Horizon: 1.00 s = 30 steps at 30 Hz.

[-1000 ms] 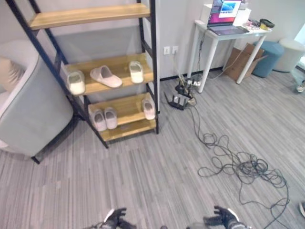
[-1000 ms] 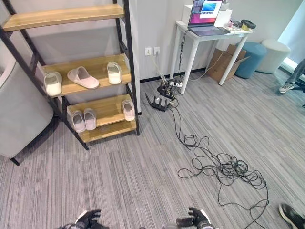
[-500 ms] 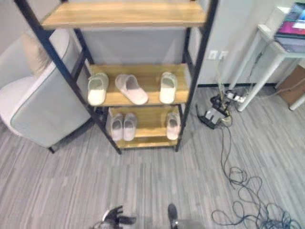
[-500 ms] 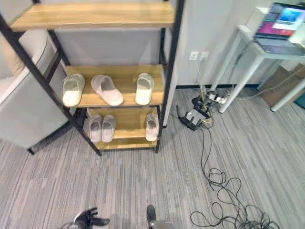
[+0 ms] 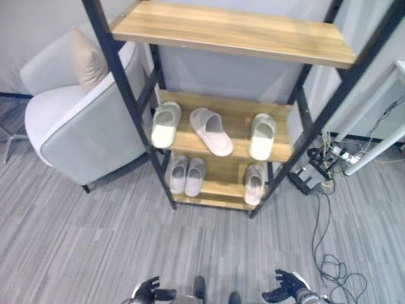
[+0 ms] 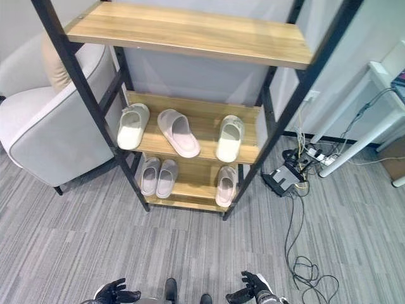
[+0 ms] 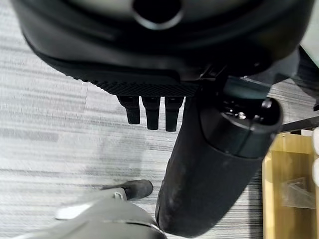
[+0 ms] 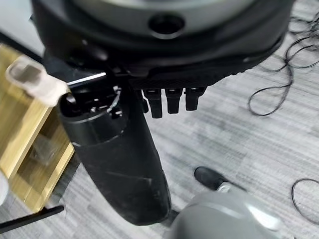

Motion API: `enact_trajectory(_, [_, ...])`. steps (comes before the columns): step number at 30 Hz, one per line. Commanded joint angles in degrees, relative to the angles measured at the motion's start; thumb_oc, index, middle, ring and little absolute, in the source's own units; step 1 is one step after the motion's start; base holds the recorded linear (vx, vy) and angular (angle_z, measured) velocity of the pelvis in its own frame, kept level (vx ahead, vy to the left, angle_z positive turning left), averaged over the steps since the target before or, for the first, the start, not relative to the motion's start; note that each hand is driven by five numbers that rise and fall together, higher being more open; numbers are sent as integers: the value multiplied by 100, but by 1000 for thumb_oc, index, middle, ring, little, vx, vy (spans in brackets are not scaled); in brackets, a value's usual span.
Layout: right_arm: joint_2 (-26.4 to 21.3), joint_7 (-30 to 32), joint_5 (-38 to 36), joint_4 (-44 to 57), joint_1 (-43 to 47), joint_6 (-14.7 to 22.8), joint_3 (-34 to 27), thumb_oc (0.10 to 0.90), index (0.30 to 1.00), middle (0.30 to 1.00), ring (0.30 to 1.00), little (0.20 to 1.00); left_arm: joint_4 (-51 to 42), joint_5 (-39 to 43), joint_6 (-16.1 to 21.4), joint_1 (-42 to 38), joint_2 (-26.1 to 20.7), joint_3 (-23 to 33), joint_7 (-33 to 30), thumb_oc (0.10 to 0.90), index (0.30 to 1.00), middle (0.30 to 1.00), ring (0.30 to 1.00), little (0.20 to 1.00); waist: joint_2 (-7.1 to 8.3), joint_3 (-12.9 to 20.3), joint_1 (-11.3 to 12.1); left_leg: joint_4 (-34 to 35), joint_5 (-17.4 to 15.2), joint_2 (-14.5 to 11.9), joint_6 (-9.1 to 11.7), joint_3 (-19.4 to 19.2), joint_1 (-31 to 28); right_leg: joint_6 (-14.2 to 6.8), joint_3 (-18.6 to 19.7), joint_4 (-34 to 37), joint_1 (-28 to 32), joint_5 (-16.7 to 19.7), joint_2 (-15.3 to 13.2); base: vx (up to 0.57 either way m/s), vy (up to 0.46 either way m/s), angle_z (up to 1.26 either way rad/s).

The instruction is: Arrange the slippers neatly on the shoe rack.

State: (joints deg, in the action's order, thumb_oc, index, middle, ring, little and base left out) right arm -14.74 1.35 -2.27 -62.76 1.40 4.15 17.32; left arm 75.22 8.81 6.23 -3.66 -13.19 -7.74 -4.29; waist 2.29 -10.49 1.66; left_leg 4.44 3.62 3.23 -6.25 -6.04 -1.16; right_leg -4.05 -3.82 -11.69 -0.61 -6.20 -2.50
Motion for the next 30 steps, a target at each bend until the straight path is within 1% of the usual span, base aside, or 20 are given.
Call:
enact_trajectory(1, [-278,31,199,100,-127,40,165,800,900,900,900,900,142,-292,98,25,-19,-72,-55,800,900,900,900,900,-46,250,84,-655,-748,39,203,264,170,-290,-148,-799,-418,151,13,41,45,-26])
enact_trajectory(2, [-249,29,248,72,-95,34,206,800,900,900,900,900,122,-279,105,-1,-43,-61,-82,800,900,900,900,900,-83,216,115,-672,-782,10,180,230,144,-318,-321,-946,-498,239,-134,98,1,-29])
enact_trajectory(3, [-197,30,346,14,-117,21,266,800,900,900,900,900,42,-269,124,9,-94,-21,-103,800,900,900,900,900,-124,193,174,-679,-873,-26,150,176,41,-257,-639,-908,-447,241,-410,82,-14,-40])
enact_trajectory(5, [-194,46,383,-23,-128,23,266,800,900,900,900,900,-27,-283,156,18,-124,-30,-124,800,900,900,900,900,-142,188,185,-685,-906,-46,143,164,3,-236,-756,-835,-427,272,-514,88,-51,-42])
enact_trajectory(8, [-207,105,374,-72,-188,63,184,800,900,900,900,900,-275,-197,294,85,-163,-45,-152,800,900,900,900,900,-209,209,160,-700,-975,-139,184,184,-76,-217,-668,-520,-499,385,-666,125,-151,-35])
enact_trajectory(9, [-230,125,357,-87,-247,65,129,800,900,900,900,900,-478,-9,362,134,-190,-20,-185,800,900,900,900,900,-224,204,146,-731,-1010,-191,230,224,-115,-259,-564,-259,-545,530,-770,104,-170,-11])
enact_trajectory(11, [-239,131,336,-88,-256,71,84,800,900,900,900,900,-573,-16,393,143,-203,-60,-222,800,900,900,900,900,-208,207,111,-720,-1033,-205,265,272,-172,-294,-443,-72,-593,642,-779,136,-222,-10])
enact_trajectory(12, [-272,156,285,-135,-276,79,17,800,900,900,900,900,-704,-60,433,123,-232,-135,-261,800,900,900,900,900,-193,190,42,-695,-1077,-228,332,337,-286,-384,-186,275,-613,779,-724,201,-312,-2])
enact_trajectory(13, [-259,165,233,-168,-312,78,-36,800,900,900,900,900,-782,-75,448,101,-267,-194,-278,800,900,900,900,900,-162,202,-13,-715,-1107,-240,372,393,-319,-395,28,374,-613,768,-648,183,-313,10])
enact_trajectory(14, [-284,168,226,-189,-335,77,-60,800,900,900,900,900,-831,-57,470,83,-270,-195,-277,800,900,900,900,900,-131,206,-17,-734,-1120,-246,399,414,-331,-439,117,540,-531,787,-616,150,-277,14])
enact_trajectory(18, [-360,226,145,-182,-405,155,-130,800,900,900,900,900,-1217,162,514,138,-224,-220,-275,800,900,900,900,900,-105,310,-50,-785,-1080,-530,635,474,-365,-320,152,822,-243,724,-427,122,-297,39])
enact_trajectory(20, [-418,258,25,-107,-407,217,-187,800,900,900,900,900,-1506,173,514,169,-192,-321,-223,800,900,900,900,900,-106,253,-53,-1316,-985,-688,794,501,-121,-204,81,880,-112,602,-324,-41,-329,5])
enact_trajectory(21, [-519,369,-132,-28,-408,259,-251,800,900,900,900,900,-1963,154,506,130,-155,-585,-178,800,900,900,900,900,-45,-19,-99,-2492,-456,-1000,847,368,645,63,-103,845,21,434,-268,-116,-291,18])
enact_trajectory(23, [-552,382,-125,-59,-394,245,-241,800,900,900,900,900,-2104,163,501,168,-154,-639,-161,800,900,900,900,900,-25,-81,-79,-2660,-502,-967,812,415,774,106,-134,835,59,385,-248,-37,-153,37])
enact_trajectory(24, [-573,393,-110,-69,-402,227,-228,800,900,900,900,900,-2236,224,491,211,-141,-670,-138,800,900,900,900,900,-16,-114,-34,-2557,-607,-847,765,454,894,96,-166,850,96,344,-236,30,-67,-4])
enact_trajectory(26, [-573,393,-110,-69,-402,227,-228,800,900,900,900,900,-2237,224,491,211,-141,-670,-138,800,900,900,900,900,-17,-115,-36,-2558,-607,-847,765,456,894,96,-167,850,98,343,-236,111,12,-11])
enact_trajectory(27, [-562,389,-137,-62,-361,219,-200,800,900,900,900,900,-2390,160,460,342,-118,-746,-104,800,900,900,900,900,-71,-65,170,-1443,-421,-522,783,637,1117,60,-193,916,235,233,-79,199,46,12])
enact_trajectory(28, [-561,389,-137,-63,-361,219,-200,800,900,900,900,900,-2390,161,460,341,-118,-747,-104,800,900,900,900,900,-64,-73,170,-1418,-411,-515,782,635,1094,58,-192,912,245,224,-87,294,118,14])
enact_trajectory(29, [-540,359,-95,-108,-335,205,-182,800,900,900,900,900,-2313,24,439,342,-147,-811,-73,800,900,900,900,900,-93,-22,181,-1006,-267,-491,781,837,1034,55,-171,871,306,97,-15,99,70,9])
enact_trajectory(30, [-540,359,-95,-108,-335,206,-181,800,900,900,900,900,-2313,23,439,343,-147,-810,-73,800,900,900,900,900,-91,-25,175,-985,-255,-488,781,841,1020,55,-176,868,311,93,-18,138,128,4])
